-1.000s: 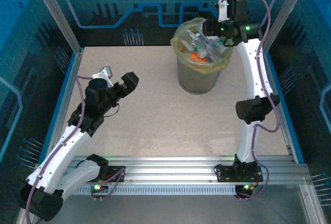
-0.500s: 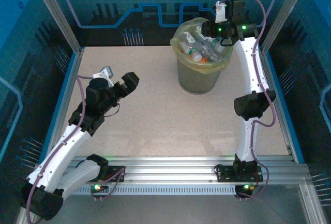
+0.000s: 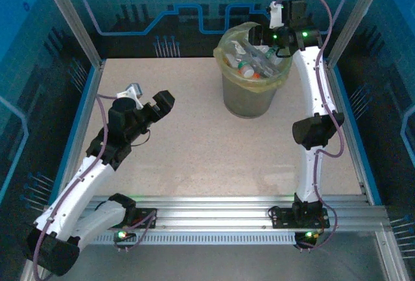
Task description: Put the plastic bottles in the bin
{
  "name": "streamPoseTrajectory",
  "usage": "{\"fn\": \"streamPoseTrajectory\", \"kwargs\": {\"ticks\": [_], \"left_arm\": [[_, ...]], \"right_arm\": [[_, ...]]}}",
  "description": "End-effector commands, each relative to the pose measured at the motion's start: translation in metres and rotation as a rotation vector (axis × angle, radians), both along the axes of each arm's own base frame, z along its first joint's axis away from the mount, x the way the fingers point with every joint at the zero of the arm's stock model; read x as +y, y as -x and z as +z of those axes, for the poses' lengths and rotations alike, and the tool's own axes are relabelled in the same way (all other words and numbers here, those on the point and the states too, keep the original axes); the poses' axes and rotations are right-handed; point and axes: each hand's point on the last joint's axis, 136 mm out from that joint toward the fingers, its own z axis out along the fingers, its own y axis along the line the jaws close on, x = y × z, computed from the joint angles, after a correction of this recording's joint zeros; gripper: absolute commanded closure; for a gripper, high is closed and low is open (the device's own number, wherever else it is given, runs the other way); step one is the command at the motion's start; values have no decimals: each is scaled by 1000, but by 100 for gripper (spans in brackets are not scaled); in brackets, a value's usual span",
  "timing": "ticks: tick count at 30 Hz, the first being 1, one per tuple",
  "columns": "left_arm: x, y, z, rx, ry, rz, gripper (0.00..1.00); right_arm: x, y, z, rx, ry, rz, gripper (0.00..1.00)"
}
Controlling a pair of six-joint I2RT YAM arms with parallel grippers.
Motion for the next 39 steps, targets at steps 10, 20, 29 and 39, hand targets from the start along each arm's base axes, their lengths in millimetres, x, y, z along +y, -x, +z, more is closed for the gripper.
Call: {"fn": "streamPoseTrajectory", "kwargs": {"ticks": [10,20,29,39], "left_arm": [[2,-6,-1,-15,-17,4,1],[26,0,-8,-54,-131,86,1],[52,13,-23,-144,-286,152,1],[73,23,-57,-231,-529,192,1]], "right_arm": [[-12,55,73,-123,79,-41,0],[-33,162,78,-184,143,-170,0],[-84,271,-3,-172,71,-367,0],[-108,301,-105,-121,132,-441,0]]}}
